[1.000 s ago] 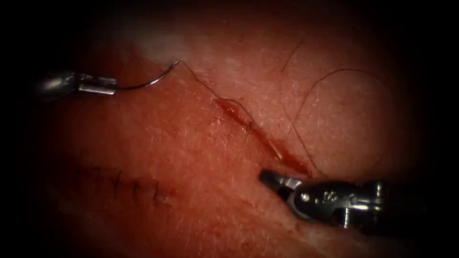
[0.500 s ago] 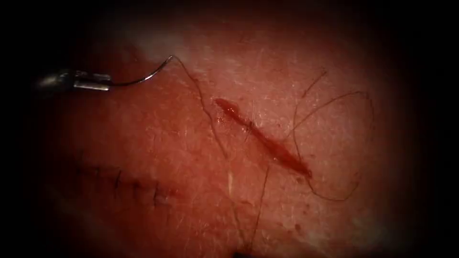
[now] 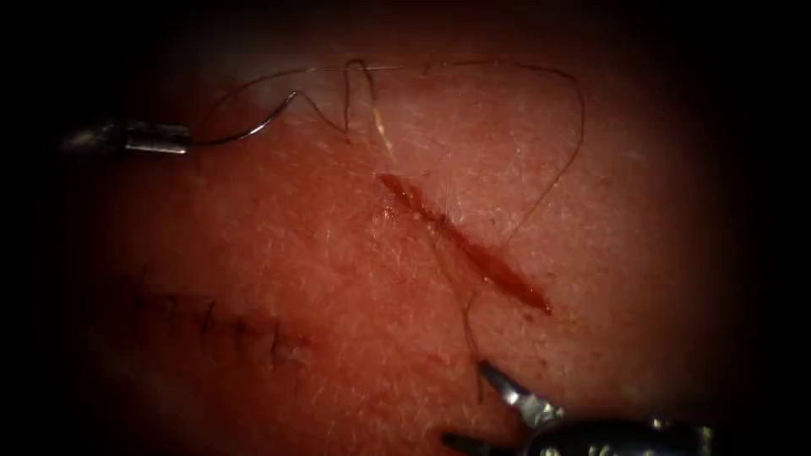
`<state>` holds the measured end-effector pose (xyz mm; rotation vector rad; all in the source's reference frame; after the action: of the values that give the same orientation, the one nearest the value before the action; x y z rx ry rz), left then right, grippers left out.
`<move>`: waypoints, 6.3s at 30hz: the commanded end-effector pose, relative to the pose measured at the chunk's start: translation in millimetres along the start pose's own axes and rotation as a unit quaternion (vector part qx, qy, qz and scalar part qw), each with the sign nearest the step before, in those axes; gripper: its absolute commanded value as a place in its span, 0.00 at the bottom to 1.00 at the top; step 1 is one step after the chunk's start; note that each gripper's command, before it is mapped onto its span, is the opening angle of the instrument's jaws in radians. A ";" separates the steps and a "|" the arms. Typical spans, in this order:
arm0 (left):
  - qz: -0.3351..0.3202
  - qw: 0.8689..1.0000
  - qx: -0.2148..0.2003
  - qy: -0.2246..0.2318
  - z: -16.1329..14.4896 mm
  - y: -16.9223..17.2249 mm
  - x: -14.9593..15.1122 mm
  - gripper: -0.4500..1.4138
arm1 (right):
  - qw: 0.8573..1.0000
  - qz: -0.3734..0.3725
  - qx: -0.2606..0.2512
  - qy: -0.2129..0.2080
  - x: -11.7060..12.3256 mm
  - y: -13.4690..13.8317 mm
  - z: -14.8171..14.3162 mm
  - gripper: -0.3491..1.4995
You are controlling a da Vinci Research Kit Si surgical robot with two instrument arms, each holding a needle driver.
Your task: Wound Closure
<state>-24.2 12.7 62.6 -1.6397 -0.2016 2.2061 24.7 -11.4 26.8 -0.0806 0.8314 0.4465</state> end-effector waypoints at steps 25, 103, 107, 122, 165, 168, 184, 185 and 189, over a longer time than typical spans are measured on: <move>-0.008 1.000 0.001 0.001 1.2 0.6 -1.4 0.00 | 0.999 -0.016 -0.034 -0.008 -5.0 4.1 7.7 0.00; -0.010 1.000 0.000 0.003 0.5 0.0 -2.3 0.00 | 0.998 -0.044 -0.039 -0.007 -5.3 4.0 6.7 0.71; -0.010 1.000 0.001 0.003 0.6 0.1 -2.4 0.00 | 0.998 -0.043 -0.041 -0.008 -5.1 4.0 7.0 0.60; -0.010 1.000 0.002 0.002 0.7 0.2 -2.5 0.00 | 0.999 -0.048 0.000 0.010 -4.7 3.4 7.2 0.00; -0.010 1.000 0.002 0.002 0.5 0.2 -2.5 0.00 | 0.992 -0.069 0.108 0.000 1.4 -9.4 -1.3 0.00; -0.010 1.000 0.003 0.002 0.5 0.2 -2.5 0.00 | 0.991 -0.071 0.116 -0.002 1.9 -10.2 -1.5 0.00; -0.013 1.000 0.003 0.002 0.4 0.3 -2.4 0.00 | 0.994 -0.058 0.093 0.016 1.7 -9.7 -1.1 0.76; -0.013 1.000 0.003 0.002 0.4 0.3 -2.4 0.00 | 0.994 -0.058 0.093 0.016 1.6 -9.5 -1.1 0.78; -0.018 1.000 0.008 0.009 0.4 0.4 -1.7 0.00 | 0.994 -0.059 0.089 0.013 0.6 -8.4 -1.8 0.82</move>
<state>-23.9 12.3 63.1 -1.6336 -0.2036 2.1593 27.1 -18.4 23.8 0.0243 0.8845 0.2604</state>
